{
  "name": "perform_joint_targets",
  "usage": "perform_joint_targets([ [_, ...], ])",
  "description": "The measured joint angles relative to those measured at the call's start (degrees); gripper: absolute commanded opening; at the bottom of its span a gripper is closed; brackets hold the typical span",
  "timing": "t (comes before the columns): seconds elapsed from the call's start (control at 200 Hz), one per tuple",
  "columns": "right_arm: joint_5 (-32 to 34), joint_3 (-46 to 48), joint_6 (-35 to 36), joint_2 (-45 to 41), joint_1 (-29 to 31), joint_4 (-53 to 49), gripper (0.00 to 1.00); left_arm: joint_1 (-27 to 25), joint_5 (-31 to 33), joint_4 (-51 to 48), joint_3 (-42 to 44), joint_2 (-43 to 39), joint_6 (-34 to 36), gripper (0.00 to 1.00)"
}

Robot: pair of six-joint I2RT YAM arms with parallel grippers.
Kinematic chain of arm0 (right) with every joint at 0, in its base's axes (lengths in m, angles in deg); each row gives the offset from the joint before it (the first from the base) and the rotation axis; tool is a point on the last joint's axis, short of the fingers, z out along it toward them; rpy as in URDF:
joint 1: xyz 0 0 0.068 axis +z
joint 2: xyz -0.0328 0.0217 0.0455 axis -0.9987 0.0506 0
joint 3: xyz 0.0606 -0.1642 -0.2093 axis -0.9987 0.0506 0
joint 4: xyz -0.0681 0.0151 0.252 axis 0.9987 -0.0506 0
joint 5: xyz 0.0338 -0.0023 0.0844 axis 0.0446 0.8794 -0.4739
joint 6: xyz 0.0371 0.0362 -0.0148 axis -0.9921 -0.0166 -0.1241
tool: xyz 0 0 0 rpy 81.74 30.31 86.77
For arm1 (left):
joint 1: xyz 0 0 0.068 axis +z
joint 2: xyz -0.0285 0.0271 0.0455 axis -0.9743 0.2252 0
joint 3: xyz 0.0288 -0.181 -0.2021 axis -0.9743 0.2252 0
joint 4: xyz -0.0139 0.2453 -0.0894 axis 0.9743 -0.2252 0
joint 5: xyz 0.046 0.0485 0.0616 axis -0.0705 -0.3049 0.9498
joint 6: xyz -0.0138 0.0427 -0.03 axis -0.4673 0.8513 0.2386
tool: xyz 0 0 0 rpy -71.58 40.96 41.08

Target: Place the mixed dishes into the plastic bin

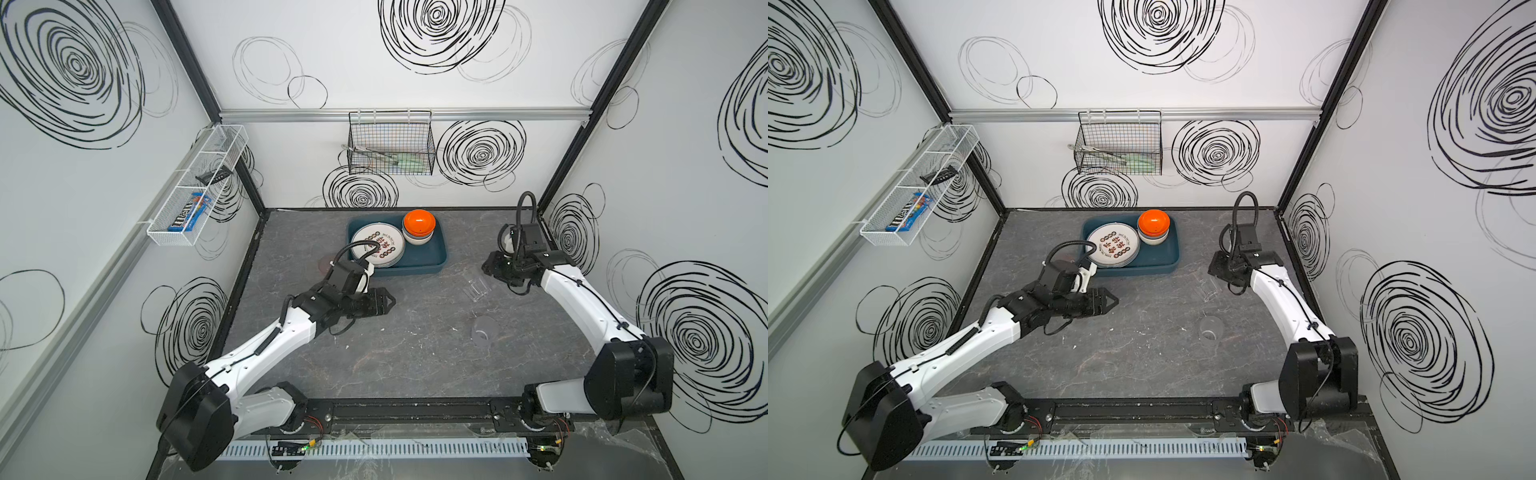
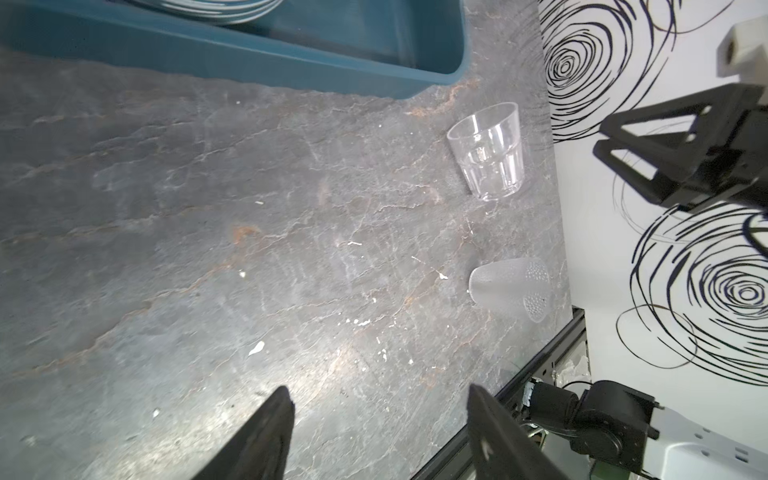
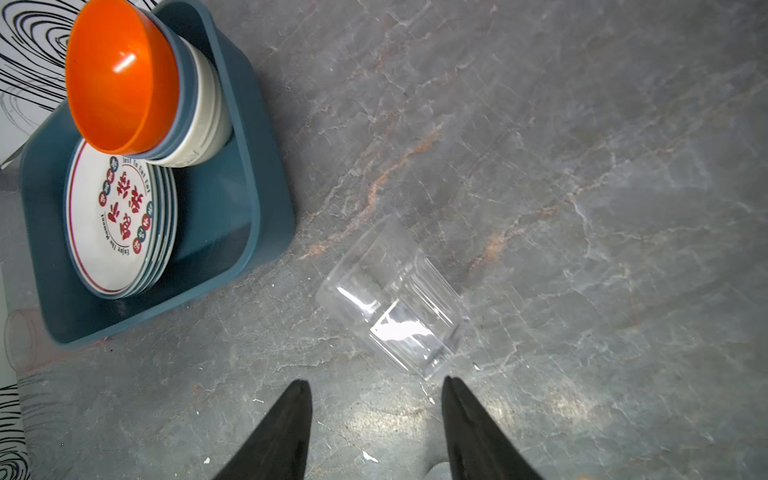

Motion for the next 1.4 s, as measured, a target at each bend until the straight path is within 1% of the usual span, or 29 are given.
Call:
perform_joint_targets([
  [0.13, -3.1, 5.9, -0.8, -3.3, -2.9, 2.8, 0.65, -2.1, 0.0, 1.4, -3.0, 3.6, 0.7, 0.70],
  [0.225, -5.6, 8.7, -1.1, -4.1, -4.8, 4.5, 0.67, -3.3, 0.2, 1.7, -4.6, 5.6, 1.1, 0.69],
  [0.325, -6.9, 9.6, -1.6, -4.0, -5.6, 5.4, 0.73, -4.3, 0.4, 2.1, -5.5, 7.2, 1.4, 0.69],
  [0.35, -7.1, 9.6, -1.8, -4.0, -5.6, 5.5, 0.78, -4.6, 0.5, 2.3, -5.6, 7.5, 1.5, 0.69],
  [0.38, -7.4, 9.6, -2.1, -4.0, -5.6, 5.7, 0.79, -4.9, 0.5, 2.4, -5.6, 7.7, 1.5, 0.69],
  [0.6, -8.0, 7.9, -0.6, -1.2, -5.2, 5.7, 0.80, -5.3, 0.8, 2.6, -5.6, 7.8, 1.7, 0.69],
  [0.8, -6.1, 4.2, -0.2, 1.5, -3.9, 4.8, 0.80, -5.2, 0.8, 2.6, -5.6, 7.8, 2.1, 0.69],
  [0.906, -4.2, 0.3, -0.4, 4.6, -2.0, 3.0, 0.80, -5.2, 0.8, 3.0, -5.6, 8.4, 2.3, 0.69],
  [1.096, 2.4, -12.9, -2.5, 16.4, 1.7, -4.7, 0.77, -5.2, 0.7, 4.2, -5.1, 8.8, 2.3, 0.69],
  [1.251, 8.5, -24.3, -4.9, 24.9, 4.0, -12.9, 0.75, -5.0, 0.6, 5.2, -2.4, 8.6, 2.1, 0.69],
  [1.401, 12.2, -32.4, -6.1, 30.7, 5.5, -19.3, 0.70, -4.5, 0.2, 6.1, 0.8, 7.6, 1.6, 0.69],
])
